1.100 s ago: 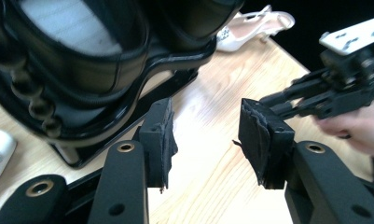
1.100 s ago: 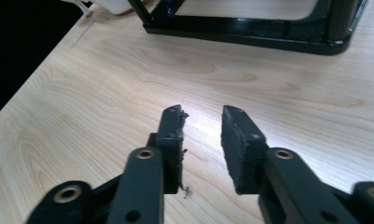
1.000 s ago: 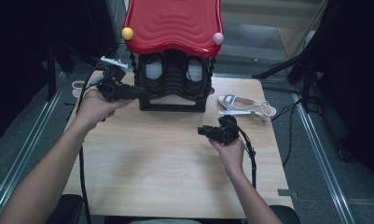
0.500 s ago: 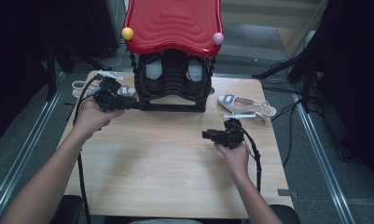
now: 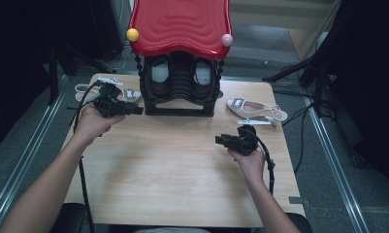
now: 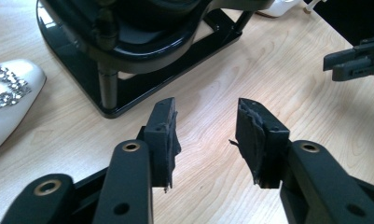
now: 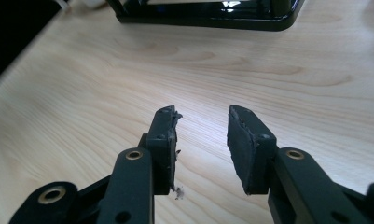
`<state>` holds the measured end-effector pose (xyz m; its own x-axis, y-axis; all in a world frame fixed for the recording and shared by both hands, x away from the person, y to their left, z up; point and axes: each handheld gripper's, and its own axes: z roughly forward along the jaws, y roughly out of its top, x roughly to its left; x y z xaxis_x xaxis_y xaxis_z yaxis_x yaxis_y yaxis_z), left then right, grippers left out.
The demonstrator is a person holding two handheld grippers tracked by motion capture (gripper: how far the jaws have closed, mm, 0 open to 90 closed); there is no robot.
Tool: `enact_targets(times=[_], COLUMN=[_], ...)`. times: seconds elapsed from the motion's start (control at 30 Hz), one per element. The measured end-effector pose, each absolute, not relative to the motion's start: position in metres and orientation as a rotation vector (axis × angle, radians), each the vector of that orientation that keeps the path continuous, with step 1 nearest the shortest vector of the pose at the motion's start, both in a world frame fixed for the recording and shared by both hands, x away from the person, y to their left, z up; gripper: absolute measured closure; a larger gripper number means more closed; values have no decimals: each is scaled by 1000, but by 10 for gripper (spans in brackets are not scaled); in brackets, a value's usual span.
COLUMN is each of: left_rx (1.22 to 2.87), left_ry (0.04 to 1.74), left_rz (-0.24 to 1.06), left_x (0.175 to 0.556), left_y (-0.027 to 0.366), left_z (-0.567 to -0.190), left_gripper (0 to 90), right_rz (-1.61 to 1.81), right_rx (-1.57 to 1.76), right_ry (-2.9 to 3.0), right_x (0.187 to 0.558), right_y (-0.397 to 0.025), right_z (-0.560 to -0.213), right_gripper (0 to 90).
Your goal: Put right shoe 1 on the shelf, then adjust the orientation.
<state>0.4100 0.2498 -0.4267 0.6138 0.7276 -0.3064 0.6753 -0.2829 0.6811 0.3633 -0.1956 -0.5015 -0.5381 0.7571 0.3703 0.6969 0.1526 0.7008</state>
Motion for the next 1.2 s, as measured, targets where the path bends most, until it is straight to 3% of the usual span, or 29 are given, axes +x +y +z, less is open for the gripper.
enact_targets(times=[0.3,0.67,1.2], left_rx=[1971,1918,1869], left_ry=[1148,1240,1362], left_rz=[100,155,261], left_x=[420,425,464], left_y=[271,300,347], left_z=[-438,-437,-434], left_gripper=[841,900,900], right_rz=[1296,1328,1301], right_rx=[1446,1486,1472], right_ry=[2403,2390,2418], right_x=[358,362,363], right_y=[-191,-189,-181], right_z=[-507,-507,-510], right_gripper=[662,666,664])
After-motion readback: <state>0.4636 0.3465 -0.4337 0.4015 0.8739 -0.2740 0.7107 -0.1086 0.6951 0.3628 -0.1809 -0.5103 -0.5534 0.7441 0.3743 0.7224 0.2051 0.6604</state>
